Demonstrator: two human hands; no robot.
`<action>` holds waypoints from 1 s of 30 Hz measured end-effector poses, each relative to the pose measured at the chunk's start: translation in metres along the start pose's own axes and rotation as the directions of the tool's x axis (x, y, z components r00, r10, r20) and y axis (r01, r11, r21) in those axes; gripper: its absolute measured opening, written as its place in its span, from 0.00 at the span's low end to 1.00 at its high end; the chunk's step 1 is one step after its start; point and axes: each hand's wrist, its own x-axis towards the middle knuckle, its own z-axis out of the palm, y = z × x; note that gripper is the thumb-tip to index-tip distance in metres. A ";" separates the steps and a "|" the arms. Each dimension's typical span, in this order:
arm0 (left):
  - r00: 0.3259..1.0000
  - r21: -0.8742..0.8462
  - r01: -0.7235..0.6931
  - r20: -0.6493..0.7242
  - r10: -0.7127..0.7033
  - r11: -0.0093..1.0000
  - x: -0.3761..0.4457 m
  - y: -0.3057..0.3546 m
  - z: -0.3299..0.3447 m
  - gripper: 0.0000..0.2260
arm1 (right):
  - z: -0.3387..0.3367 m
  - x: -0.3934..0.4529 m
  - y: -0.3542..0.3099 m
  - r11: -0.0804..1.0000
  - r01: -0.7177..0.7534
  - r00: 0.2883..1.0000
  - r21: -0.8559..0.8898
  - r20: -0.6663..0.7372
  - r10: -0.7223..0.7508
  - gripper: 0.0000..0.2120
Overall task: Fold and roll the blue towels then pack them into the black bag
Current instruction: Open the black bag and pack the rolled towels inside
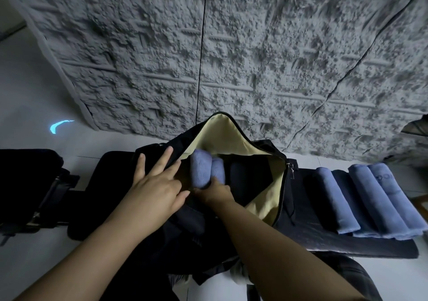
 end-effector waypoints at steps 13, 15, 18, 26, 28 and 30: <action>0.989 -0.360 0.080 0.146 -0.029 0.929 0.020 0.031 0.022 0.08 | 0.009 -0.002 0.001 0.898 0.104 0.994 -0.427 0.073 -0.081 0.24; 0.884 -0.285 0.315 0.435 -0.171 0.906 0.021 0.033 0.040 0.12 | 0.013 0.000 0.004 0.900 0.132 0.991 -0.416 0.084 -0.107 0.23; 0.708 -0.187 0.418 0.680 -0.190 0.889 0.020 0.042 0.063 0.24 | 0.008 0.000 0.008 0.929 0.103 0.995 -0.356 0.038 -0.096 0.25; 0.730 -0.228 0.480 0.639 -0.242 0.847 0.020 0.042 0.087 0.25 | -0.011 -0.007 0.004 0.884 0.143 0.987 -0.446 -0.004 -0.161 0.26; 0.708 -0.263 0.510 0.669 -0.226 0.819 0.021 0.043 0.092 0.22 | -0.014 -0.013 0.003 0.828 0.149 0.978 -0.540 -0.041 -0.203 0.22; 0.692 -0.263 0.527 0.684 -0.229 0.808 0.021 0.046 0.091 0.23 | -0.015 -0.018 0.005 0.804 0.157 0.977 -0.574 -0.030 -0.212 0.19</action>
